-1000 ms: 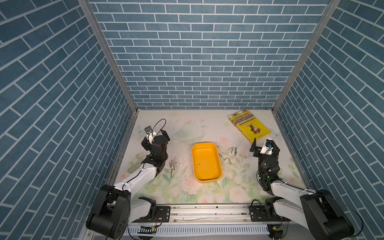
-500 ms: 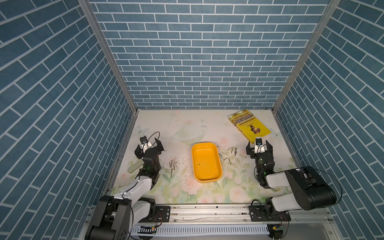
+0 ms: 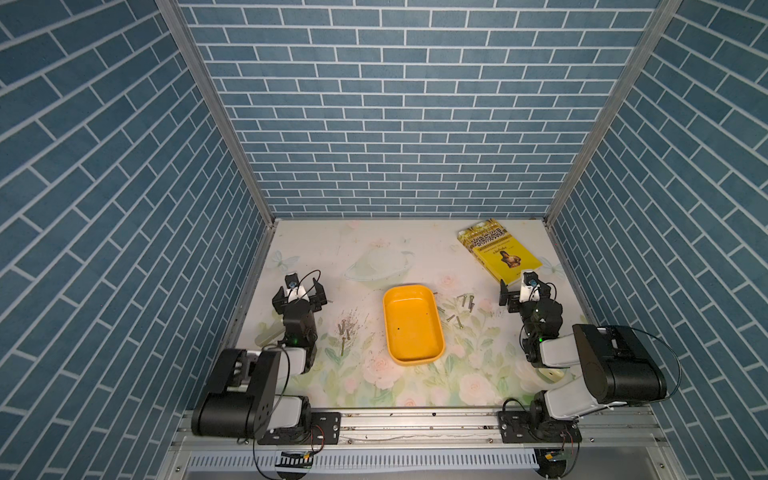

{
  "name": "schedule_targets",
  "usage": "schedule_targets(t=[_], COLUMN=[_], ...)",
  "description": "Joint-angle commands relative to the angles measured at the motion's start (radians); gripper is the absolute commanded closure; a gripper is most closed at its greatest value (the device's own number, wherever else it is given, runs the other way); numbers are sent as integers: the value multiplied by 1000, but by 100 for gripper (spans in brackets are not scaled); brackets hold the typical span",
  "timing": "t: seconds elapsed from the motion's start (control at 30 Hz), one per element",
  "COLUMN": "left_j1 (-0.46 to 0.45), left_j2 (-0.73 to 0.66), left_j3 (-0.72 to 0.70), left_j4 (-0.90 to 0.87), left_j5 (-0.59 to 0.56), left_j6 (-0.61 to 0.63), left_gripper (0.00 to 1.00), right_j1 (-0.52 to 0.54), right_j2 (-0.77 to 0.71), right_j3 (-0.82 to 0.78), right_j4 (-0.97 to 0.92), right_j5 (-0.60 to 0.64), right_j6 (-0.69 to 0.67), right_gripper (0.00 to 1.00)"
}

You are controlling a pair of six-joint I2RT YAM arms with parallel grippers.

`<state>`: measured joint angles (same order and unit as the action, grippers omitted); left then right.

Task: Take out the screws from the storage box
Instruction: Reset both arms

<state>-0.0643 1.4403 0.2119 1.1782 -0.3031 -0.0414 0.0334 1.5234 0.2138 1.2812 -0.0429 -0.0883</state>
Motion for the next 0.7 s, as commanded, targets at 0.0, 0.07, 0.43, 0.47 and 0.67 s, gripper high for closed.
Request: schedule_targets(t=[0.0, 0.07, 0.43, 0.47, 0.67], left_j1=[7, 6, 17, 16, 18], left_j2=[56, 75, 76, 71, 74], left_j3=[-10, -56, -1, 0, 1], left_j4=[87, 210, 106, 93, 98], left_j5=[138, 173, 197, 198, 200], left_j6=[26, 45, 39, 40, 38], left_gripper=[3, 1, 0, 0, 0], right_j1=[-4, -4, -3, -3, -3], right_j2=[10, 10, 3, 6, 5], right_j3=[12, 11, 6, 6, 7], right_j4=[-11, -11, -8, -6, -9], right_j5=[-18, -18, -12, -13, -15], right_j6=[37, 36, 35, 35, 35], right_gripper=[0, 0, 0, 0, 0])
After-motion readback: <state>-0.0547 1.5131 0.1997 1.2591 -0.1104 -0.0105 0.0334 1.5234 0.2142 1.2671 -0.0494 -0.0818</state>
